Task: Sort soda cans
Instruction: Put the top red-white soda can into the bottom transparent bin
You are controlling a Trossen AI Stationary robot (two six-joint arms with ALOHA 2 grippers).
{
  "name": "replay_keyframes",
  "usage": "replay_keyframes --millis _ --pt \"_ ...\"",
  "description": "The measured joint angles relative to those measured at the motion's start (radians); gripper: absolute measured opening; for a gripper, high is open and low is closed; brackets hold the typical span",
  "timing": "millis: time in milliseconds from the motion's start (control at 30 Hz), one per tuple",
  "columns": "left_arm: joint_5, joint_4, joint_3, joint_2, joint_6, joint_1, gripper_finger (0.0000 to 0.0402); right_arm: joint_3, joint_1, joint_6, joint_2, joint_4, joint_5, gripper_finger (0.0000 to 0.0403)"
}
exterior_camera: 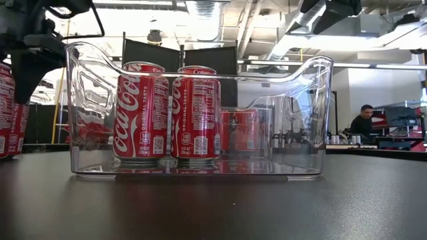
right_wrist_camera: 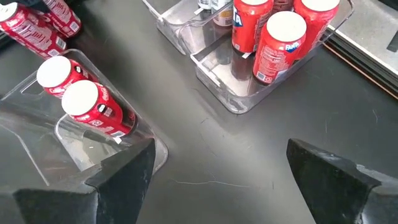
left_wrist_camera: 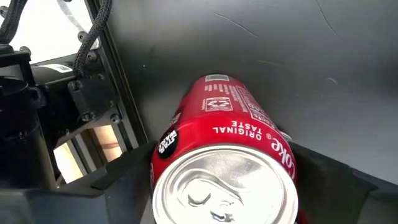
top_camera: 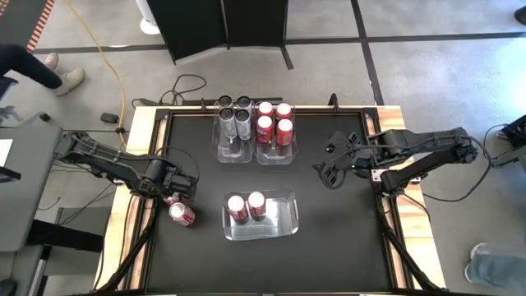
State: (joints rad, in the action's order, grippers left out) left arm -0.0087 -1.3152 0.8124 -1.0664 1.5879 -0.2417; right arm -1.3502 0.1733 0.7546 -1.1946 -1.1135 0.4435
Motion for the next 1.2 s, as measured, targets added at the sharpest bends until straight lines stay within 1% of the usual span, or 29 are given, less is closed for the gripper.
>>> replay_keyframes --millis 100,133,367,533,667,867,1067,1200 --pt "-0.008 0.006 0.0 0.0 -0.012 0.0 0.0305 0.0 -0.005 -0.004 0.0 0.0 0.0 0.0379" --pt "-0.015 0.012 0.0 0.0 -0.028 0.0 0.0303 0.0 -0.008 -0.004 0.0 0.0 0.0 0.0379" --pt "-0.09 0.16 0.007 0.0 -0.152 0.005 0.0307 0.0 -0.013 -0.014 0.0 0.003 0.0 0.0379" --pt "-0.096 0.247 0.01 -0.028 -0.231 0.038 0.0307 0.0 -0.013 -0.023 0.0 0.01 0.0 0.0379" --pt "-0.095 0.272 0.038 -0.078 -0.284 0.069 0.0307 0.0 -0.013 -0.03 0.0 0.011 0.0 0.0379" --pt "-0.099 0.274 0.123 -0.189 -0.407 0.114 0.0308 0.0 -0.013 -0.046 0.0 0.011 -0.001 0.0379" --pt "-0.093 0.262 0.197 -0.304 -0.501 0.121 0.0312 0.0 -0.01 -0.049 0.0 0.009 -0.005 0.0379" --pt "-0.089 0.255 0.248 -0.358 -0.549 0.121 0.0314 0.0 0.001 -0.048 0.0 0.007 -0.006 0.0379"
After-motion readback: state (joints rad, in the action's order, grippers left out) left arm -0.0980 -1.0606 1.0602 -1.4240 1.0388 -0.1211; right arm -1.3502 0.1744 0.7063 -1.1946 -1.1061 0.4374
